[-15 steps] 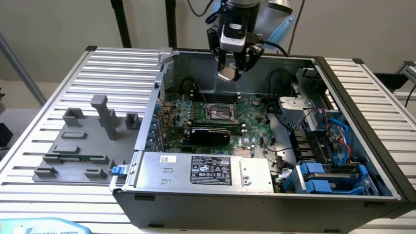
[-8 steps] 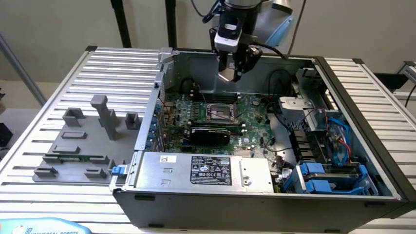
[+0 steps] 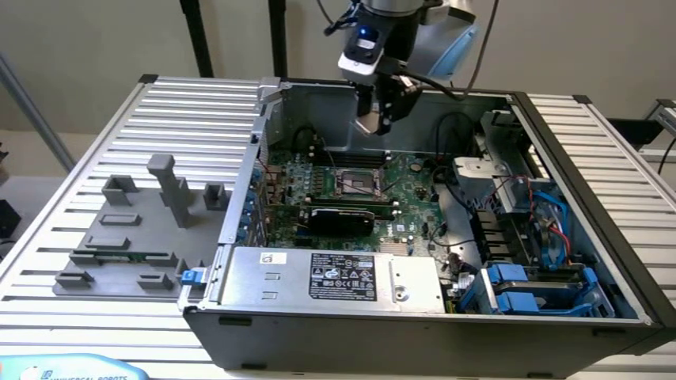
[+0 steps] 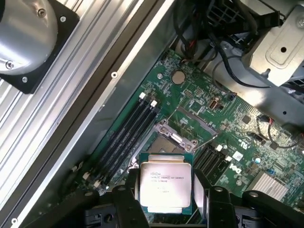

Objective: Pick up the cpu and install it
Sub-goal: 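Place the cpu into insertion slot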

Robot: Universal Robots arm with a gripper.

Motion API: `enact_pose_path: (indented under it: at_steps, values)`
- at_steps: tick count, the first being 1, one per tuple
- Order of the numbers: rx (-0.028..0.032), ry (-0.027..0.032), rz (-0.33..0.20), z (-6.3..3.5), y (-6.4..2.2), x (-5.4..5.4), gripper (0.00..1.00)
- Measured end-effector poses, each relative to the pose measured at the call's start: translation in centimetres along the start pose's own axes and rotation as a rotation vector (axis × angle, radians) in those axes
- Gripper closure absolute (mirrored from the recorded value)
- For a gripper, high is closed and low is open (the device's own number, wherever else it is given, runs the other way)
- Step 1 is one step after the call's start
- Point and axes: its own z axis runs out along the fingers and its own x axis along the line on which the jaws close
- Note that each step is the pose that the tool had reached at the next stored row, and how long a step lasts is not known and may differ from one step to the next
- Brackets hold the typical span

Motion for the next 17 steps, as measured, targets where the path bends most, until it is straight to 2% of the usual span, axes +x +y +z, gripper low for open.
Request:
enact_pose_path:
  at_steps: [17]
  values:
    - [-0.0083, -0.0143, 0.33, 0.65, -0.03, -0.02, 0.45]
